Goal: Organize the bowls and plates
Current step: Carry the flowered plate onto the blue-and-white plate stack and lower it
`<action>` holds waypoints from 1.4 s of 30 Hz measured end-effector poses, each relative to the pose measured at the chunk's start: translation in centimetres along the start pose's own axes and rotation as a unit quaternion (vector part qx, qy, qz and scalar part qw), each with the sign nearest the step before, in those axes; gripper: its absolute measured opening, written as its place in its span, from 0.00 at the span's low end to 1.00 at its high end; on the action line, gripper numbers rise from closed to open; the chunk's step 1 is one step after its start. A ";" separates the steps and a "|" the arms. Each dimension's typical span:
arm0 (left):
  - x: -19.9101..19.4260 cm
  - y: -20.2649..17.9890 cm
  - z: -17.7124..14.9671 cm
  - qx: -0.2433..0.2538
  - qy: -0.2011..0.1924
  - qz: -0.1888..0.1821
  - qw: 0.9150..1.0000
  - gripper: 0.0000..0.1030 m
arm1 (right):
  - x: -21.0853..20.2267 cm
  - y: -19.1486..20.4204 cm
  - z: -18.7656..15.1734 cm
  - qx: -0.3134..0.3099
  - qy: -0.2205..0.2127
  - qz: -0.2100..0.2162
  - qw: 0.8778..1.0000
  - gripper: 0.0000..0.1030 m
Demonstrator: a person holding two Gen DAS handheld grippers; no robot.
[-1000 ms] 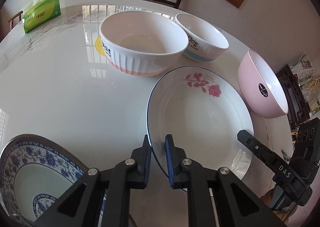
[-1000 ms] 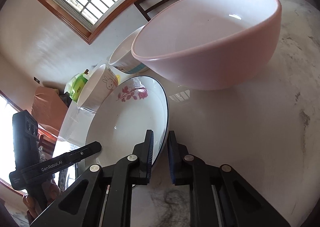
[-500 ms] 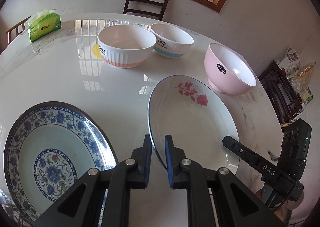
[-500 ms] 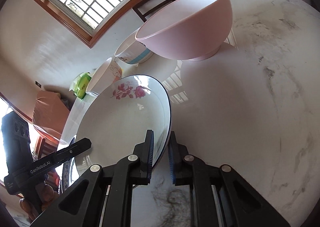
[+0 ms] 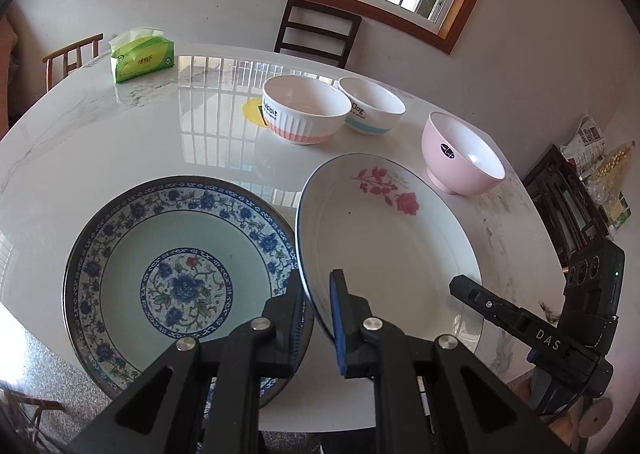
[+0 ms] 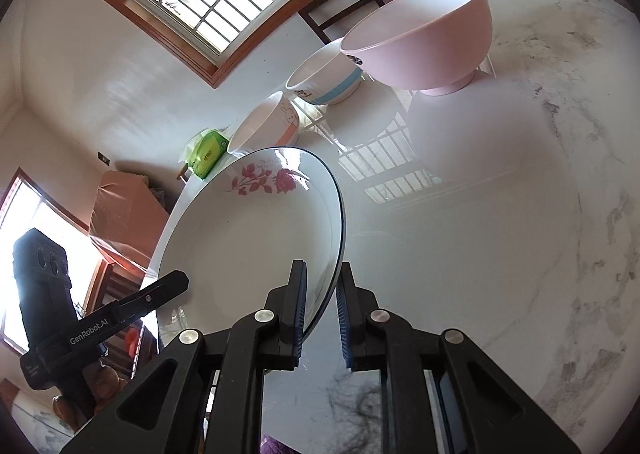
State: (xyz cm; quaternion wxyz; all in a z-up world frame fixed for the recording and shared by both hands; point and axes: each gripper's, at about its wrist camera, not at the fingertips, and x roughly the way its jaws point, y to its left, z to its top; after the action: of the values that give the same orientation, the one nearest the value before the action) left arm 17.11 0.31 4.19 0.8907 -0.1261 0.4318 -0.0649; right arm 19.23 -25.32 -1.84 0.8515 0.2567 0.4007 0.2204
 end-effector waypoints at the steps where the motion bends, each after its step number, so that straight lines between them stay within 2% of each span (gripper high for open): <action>1: -0.5 0.4 -0.2 -0.003 -0.003 0.003 1.000 0.13 | 0.1 0.5 -0.1 -0.006 0.002 0.004 1.000 0.15; 10: -4.1 5.3 -2.3 -0.041 -0.020 0.026 0.999 0.13 | 1.7 5.0 -1.8 -0.048 0.027 0.027 0.998 0.15; 20: -6.0 10.1 -3.9 -0.082 -0.026 0.046 0.995 0.13 | 4.2 9.2 -3.3 -0.091 0.059 0.034 0.994 0.15; 30: -5.1 12.5 -4.1 -0.106 -0.015 0.051 0.993 0.13 | 6.5 11.9 -3.9 -0.119 0.076 0.022 0.990 0.16; 42: -3.8 14.5 -4.3 -0.120 -0.004 0.047 0.992 0.13 | 8.3 12.3 -4.4 -0.120 0.096 0.015 0.988 0.17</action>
State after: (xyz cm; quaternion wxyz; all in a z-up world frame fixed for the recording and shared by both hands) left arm 11.44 14.36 0.44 0.8729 -0.2125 0.4382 0.0297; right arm 18.44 -9.87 -1.45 0.8301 0.1362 0.4479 0.3030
